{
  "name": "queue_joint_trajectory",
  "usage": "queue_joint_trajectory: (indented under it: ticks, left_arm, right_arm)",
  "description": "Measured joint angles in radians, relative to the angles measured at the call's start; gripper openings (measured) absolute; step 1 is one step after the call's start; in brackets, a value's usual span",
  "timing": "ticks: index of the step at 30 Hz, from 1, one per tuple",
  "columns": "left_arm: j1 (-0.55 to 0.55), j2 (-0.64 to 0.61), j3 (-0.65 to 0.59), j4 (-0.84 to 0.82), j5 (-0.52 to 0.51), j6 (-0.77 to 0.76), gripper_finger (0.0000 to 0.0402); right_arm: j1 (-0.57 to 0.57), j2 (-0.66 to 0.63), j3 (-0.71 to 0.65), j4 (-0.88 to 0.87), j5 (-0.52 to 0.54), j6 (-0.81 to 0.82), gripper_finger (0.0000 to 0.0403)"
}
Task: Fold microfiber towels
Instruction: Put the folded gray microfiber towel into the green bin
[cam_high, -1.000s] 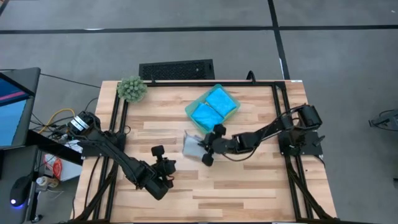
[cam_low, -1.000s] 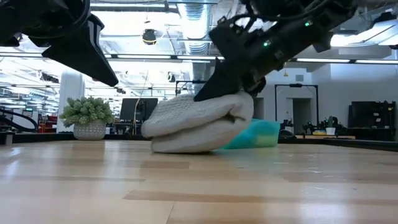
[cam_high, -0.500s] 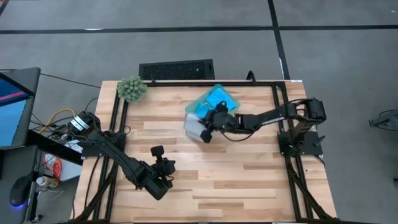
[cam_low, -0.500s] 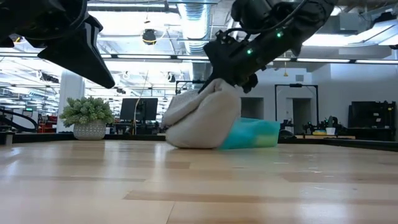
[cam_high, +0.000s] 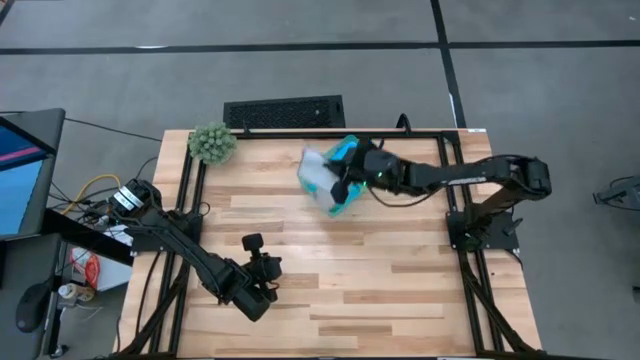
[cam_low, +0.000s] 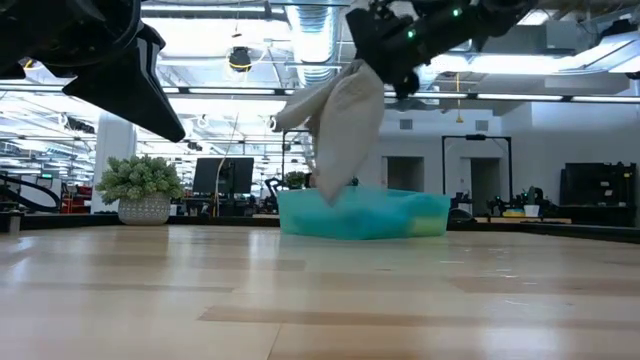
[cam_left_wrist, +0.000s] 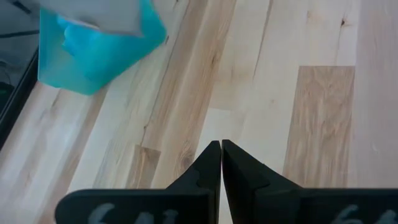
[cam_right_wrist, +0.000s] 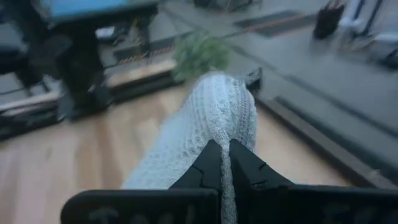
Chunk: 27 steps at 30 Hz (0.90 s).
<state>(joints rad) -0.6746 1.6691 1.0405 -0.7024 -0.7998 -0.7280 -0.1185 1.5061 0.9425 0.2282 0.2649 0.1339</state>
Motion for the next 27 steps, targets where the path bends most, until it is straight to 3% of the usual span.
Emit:
queue_joint_trajectory:
  ticks: [10, 20, 27]
  left_arm:
    - [0.000, 0.000, 0.000, -0.015, -0.022, -0.025, 0.0004]
    - [-0.008, 0.000, 0.000, -0.024, -0.022, -0.079, 0.0004]
    - [-0.011, 0.001, 0.000, -0.026, -0.019, -0.073, 0.0004]
  right_arm:
    - [-0.108, -0.028, 0.022, 0.027, 0.000, -0.201, 0.0021]
    - [-0.060, 0.208, -0.009, 0.159, -0.003, -0.109, 0.0021]
    - [-0.028, 0.192, 0.058, 0.191, -0.005, -0.136, 0.0021]
